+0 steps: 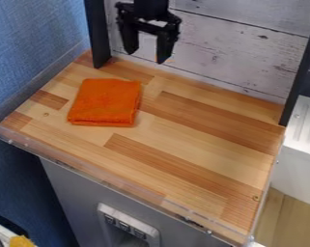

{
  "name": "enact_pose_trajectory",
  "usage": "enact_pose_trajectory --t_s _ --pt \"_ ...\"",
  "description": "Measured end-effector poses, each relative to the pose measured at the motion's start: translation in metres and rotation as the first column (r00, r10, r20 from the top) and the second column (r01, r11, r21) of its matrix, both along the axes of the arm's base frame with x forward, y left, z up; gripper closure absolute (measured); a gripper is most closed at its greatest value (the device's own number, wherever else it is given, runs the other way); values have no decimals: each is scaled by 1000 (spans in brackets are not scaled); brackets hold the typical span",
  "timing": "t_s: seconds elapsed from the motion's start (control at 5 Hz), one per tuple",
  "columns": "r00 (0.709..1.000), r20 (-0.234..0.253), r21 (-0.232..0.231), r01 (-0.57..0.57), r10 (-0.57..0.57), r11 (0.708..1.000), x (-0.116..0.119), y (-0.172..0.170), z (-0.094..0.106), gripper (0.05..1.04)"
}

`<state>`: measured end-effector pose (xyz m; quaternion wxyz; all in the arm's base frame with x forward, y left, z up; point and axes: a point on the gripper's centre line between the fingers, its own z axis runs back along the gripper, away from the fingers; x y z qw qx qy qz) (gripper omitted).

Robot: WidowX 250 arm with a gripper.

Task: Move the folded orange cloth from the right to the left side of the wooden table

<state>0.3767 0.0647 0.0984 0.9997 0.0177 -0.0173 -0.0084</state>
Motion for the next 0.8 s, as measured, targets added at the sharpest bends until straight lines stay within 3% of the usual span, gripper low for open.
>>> enact_pose_trajectory --t_s 0.8 --pt "999 -38 -48 -32 30 998 15 -13 14 87"
